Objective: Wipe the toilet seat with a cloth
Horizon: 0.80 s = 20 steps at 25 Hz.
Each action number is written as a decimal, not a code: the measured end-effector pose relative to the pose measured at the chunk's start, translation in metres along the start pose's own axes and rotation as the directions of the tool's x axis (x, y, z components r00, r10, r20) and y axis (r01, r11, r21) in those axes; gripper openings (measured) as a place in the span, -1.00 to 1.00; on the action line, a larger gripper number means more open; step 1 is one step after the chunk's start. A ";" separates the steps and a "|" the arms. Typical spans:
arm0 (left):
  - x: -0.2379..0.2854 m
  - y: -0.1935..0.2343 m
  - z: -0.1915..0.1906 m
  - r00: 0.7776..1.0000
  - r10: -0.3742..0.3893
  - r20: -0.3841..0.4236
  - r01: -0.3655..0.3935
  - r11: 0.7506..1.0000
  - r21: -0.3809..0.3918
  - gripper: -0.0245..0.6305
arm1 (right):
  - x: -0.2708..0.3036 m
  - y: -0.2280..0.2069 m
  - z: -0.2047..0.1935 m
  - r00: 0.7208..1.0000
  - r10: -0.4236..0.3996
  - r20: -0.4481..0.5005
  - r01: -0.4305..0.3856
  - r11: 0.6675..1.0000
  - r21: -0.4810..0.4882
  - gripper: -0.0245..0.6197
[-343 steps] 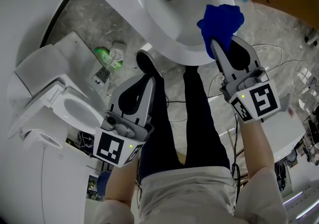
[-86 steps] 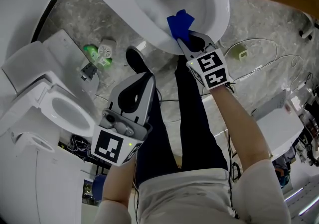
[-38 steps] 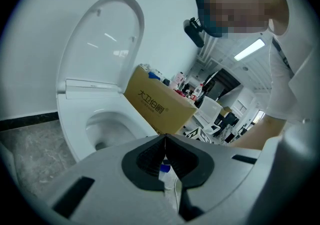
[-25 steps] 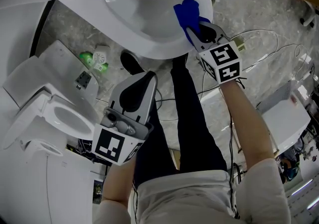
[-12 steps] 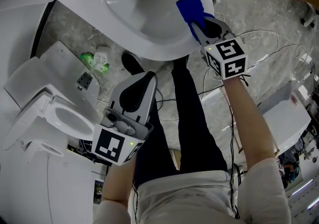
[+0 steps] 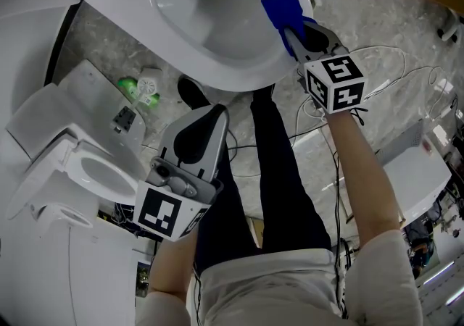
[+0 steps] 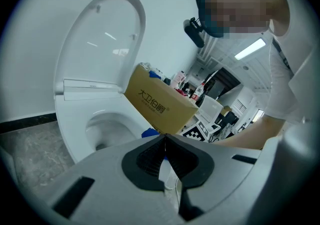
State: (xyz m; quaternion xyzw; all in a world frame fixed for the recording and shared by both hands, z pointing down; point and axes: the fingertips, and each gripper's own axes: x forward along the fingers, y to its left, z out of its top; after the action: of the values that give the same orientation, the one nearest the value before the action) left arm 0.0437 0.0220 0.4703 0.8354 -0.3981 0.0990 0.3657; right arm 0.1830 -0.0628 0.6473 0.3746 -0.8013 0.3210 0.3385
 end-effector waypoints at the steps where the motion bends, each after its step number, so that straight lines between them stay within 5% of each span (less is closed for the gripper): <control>1: 0.000 0.000 0.001 1.000 0.000 0.002 0.000 1.000 -0.001 -0.90 | 0.000 -0.001 0.001 1.000 -0.001 0.000 0.001 1.000 0.000 -0.76; 20: -0.001 0.014 0.006 1.000 0.011 0.012 -0.010 1.000 -0.017 -0.90 | 0.010 -0.020 0.025 0.999 -0.035 0.019 0.035 0.999 0.038 -0.76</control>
State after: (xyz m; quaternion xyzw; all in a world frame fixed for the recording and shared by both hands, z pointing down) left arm 0.0316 0.0128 0.4735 0.8308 -0.4054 0.0926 0.3699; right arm 0.1865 -0.0957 0.6465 0.3980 -0.7918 0.3262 0.3290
